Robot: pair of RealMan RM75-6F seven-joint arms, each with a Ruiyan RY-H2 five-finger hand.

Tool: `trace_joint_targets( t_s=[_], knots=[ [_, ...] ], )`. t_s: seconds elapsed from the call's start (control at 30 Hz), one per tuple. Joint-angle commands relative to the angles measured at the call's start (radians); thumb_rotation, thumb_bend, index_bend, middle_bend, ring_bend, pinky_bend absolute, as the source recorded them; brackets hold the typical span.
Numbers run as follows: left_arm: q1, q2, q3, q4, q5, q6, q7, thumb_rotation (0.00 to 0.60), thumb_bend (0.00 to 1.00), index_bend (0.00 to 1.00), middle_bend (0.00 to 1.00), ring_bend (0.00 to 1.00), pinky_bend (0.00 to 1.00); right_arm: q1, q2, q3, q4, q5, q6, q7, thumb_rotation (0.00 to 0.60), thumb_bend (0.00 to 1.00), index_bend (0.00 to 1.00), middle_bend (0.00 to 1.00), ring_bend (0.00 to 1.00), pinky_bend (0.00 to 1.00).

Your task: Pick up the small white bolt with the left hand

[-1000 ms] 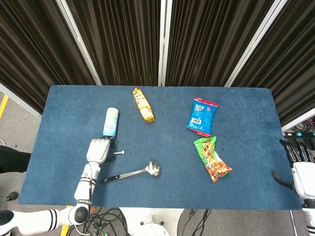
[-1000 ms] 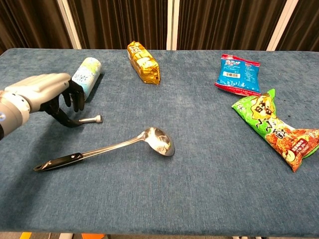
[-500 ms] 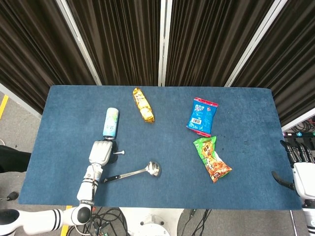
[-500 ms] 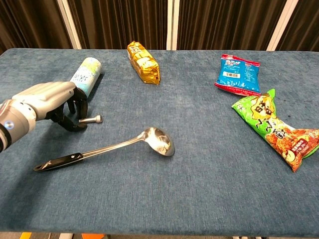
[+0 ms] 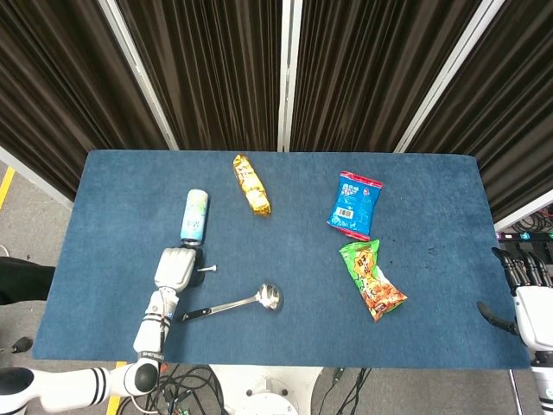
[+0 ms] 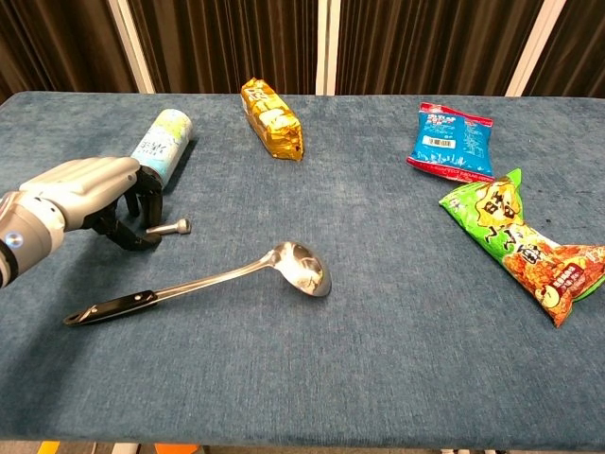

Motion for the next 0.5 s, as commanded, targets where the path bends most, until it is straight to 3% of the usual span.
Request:
trace_joint_targets(
  t_s=[0.03, 0.5],
  knots=[
    [0.000, 0.006, -0.002, -0.005, 0.005, 0.002, -0.006, 0.600, 0.34, 0.57, 0.48, 0.40, 0.50, -0.001, 0.001, 0.000, -0.001, 0.000, 0.001, -0.001, 0.600, 0.13, 0.09, 0.14, 0.00, 0.03],
    [0.017, 0.126, 0.019, -0.124, 0.055, 0.030, 0.002, 0.600, 0.36, 0.58, 0.48, 0.40, 0.51, -0.006, -0.002, -0.001, -0.003, -0.003, 0.009, -0.004, 0.600, 0.13, 0.09, 0.14, 0.00, 0.03]
  ],
)
